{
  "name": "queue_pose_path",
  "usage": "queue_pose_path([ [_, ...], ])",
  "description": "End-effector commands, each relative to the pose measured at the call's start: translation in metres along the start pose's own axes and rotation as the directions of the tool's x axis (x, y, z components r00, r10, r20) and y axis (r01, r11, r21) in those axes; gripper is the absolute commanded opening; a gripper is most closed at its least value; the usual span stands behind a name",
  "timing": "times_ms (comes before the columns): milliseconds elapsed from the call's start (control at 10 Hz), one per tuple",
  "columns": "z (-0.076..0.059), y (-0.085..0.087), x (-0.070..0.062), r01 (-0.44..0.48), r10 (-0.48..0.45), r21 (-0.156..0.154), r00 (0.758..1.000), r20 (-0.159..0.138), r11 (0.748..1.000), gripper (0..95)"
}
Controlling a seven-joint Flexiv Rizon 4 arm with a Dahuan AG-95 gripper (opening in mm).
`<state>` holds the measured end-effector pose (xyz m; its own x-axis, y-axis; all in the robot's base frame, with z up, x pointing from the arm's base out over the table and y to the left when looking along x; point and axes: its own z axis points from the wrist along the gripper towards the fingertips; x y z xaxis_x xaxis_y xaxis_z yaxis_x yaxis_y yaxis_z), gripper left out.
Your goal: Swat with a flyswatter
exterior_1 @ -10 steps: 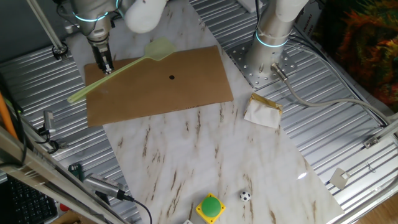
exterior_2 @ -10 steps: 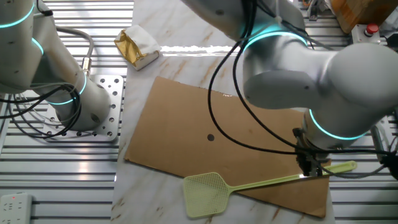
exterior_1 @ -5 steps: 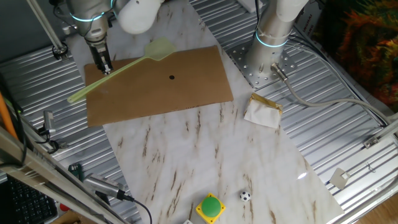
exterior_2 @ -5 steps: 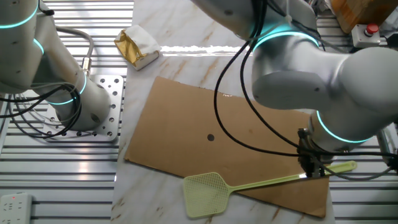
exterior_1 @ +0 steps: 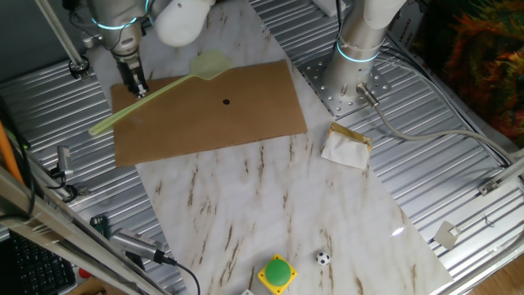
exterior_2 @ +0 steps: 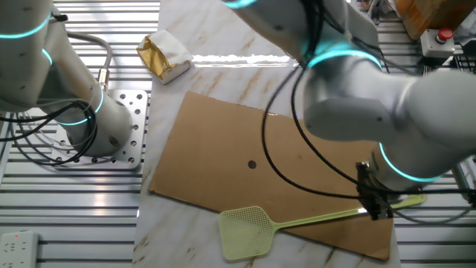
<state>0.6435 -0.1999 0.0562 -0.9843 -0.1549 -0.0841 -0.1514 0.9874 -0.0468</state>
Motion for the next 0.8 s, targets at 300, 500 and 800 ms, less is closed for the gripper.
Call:
queue_pose_path([
  [300, 0.0, -0.003, -0.022, 0.071, -0.071, -0.008, 0.997, -0.036, 0.997, 0.0],
  [500, 0.003, -0.005, -0.023, 0.102, -0.103, -0.021, 0.992, -0.07, 0.995, 0.0],
  [800, 0.014, -0.01, -0.027, 0.111, -0.112, -0.021, 0.991, -0.072, 0.994, 0.0],
])
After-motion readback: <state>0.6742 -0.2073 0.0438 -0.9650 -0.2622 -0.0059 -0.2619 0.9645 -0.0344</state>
